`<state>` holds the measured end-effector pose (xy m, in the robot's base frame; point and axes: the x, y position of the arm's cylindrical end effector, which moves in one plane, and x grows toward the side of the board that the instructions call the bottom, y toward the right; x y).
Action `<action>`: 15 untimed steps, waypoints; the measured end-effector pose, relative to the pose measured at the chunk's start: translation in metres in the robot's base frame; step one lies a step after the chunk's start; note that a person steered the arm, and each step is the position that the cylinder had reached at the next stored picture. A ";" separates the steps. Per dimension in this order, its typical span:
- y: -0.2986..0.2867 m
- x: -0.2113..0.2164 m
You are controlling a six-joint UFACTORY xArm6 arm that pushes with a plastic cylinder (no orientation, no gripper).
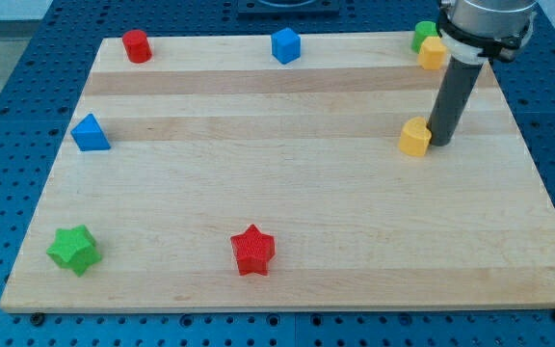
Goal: Adjust the yellow blocks and green star in a vertical line above the green circle
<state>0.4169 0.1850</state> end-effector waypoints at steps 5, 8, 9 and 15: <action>-0.080 -0.038; -0.089 -0.106; -0.077 -0.109; 0.017 -0.082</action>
<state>0.3351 0.2016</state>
